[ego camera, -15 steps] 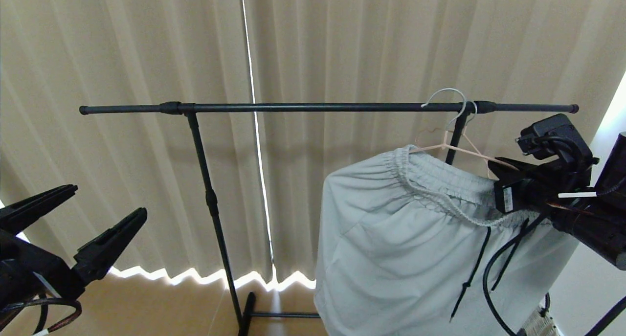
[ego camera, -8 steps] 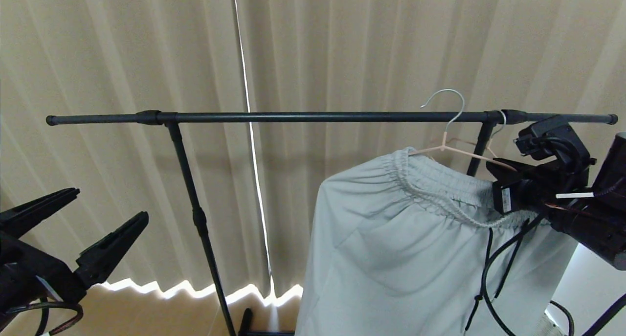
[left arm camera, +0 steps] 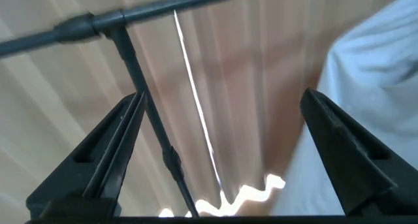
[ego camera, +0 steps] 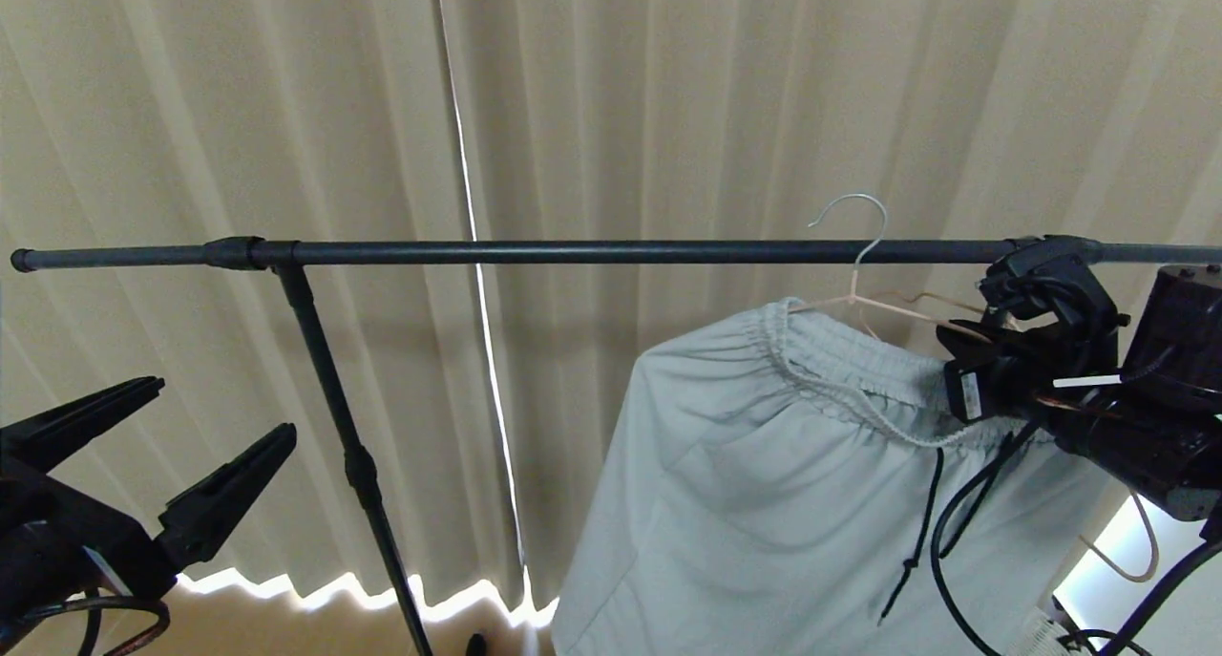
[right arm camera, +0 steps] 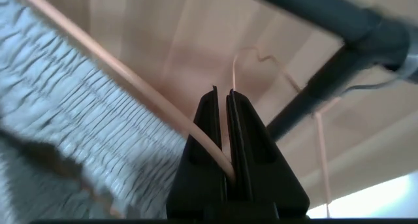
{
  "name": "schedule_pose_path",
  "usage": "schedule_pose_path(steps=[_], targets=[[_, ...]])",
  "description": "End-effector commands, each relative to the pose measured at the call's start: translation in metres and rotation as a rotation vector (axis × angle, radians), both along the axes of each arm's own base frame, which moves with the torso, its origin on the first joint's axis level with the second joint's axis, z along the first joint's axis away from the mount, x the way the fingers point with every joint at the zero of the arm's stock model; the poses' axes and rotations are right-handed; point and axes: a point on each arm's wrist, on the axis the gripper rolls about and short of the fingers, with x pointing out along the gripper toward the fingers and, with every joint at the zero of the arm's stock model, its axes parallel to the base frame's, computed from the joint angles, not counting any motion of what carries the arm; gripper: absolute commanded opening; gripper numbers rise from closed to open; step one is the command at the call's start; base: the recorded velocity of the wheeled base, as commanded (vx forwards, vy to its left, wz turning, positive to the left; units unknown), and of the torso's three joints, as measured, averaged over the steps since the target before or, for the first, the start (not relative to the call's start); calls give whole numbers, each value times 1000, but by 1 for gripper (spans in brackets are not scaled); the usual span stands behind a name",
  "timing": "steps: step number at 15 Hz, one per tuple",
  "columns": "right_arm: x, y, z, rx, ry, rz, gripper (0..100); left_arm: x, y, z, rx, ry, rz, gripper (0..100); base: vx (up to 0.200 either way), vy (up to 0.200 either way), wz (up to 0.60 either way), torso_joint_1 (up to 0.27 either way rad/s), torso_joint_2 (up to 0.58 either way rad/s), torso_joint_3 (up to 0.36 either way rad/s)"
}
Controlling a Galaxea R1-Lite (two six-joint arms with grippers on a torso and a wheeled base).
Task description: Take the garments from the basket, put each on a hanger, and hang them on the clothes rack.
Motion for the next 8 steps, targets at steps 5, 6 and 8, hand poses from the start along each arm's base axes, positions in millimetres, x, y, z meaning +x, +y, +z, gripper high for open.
schedule_pose_path(steps=[5, 6, 8], targets=[[34, 4, -14, -27, 33, -94, 0, 1, 0, -1, 2, 6, 0, 100, 0, 0, 0, 0, 0, 0], [39, 5, -15, -32, 33, -115, 0, 1, 0, -1, 2, 7, 0, 100, 0, 0, 0, 0, 0, 0], [48, 8, -20, -43, 42, -145, 0, 1, 0, -1, 2, 7, -1, 100, 0, 0, 0, 0, 0, 0]])
